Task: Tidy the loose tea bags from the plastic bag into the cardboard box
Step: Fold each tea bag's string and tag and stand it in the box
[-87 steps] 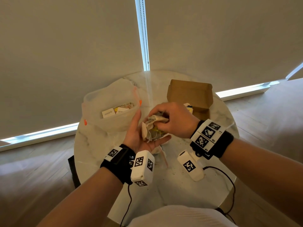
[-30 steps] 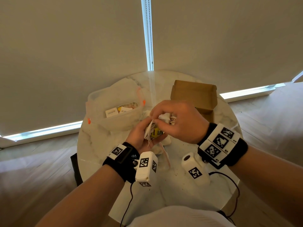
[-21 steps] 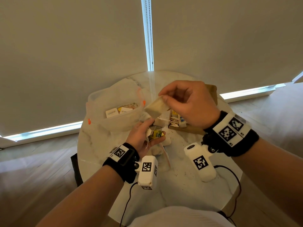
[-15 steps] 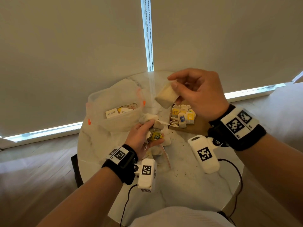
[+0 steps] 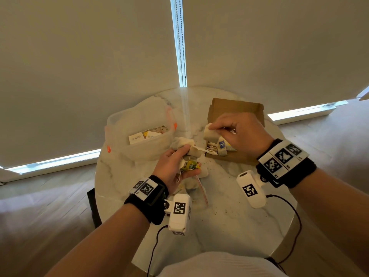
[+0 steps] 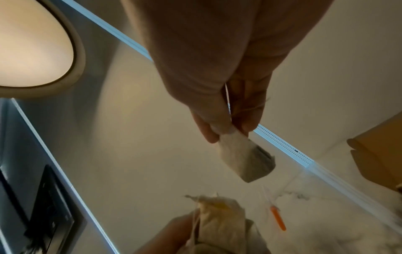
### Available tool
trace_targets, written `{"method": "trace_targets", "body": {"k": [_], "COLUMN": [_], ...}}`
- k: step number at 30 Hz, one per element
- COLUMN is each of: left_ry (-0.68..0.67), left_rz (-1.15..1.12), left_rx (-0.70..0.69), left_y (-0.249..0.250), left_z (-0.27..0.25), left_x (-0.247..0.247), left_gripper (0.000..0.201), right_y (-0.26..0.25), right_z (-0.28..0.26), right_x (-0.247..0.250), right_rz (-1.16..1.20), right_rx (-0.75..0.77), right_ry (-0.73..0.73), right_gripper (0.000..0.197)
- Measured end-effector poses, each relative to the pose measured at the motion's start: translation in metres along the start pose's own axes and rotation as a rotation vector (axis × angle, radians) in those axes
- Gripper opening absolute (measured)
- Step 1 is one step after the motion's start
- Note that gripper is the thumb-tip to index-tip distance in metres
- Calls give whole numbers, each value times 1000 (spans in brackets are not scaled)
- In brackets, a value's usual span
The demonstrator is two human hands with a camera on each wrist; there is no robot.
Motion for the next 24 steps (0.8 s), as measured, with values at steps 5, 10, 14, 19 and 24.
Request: {"method": "trace_targets", "body": {"k": [5,10,14,19,24], "left_ry": [-4,-64,-109,-103,-22], "left_rz": [71,173,190,148,4], "left_rx": [-36,-42,-39,-38,22], "left_y": [2,0,-1,0,5], "left_z": [-1,-5,-8,-8,-2], "left_x": [-3,-7,-9,-10,-5], "left_gripper": [21,18,13,23,28], "right_y": [-11,-12,-9,-8,-2], "right_z": [0,19,26,26,17], "right_x": [-11,-20,-33,-35,-19], "right_rz": [-70,-114,-165,-59,46], "right_rx": [88,101,49,69,68], "right_ry": [-66,-197,-320,-266,-178], "right_gripper": [38,31,25,15,31]}}
Point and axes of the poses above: each hand's wrist, its own z-axis towards the middle knuckle, its own x-axis out of the back of the hand, y = z × x, the point moved 3 cm from there along z, towards the middle knuckle, and after that the axes turned 2 degrees about x, right-handed, at the moved point
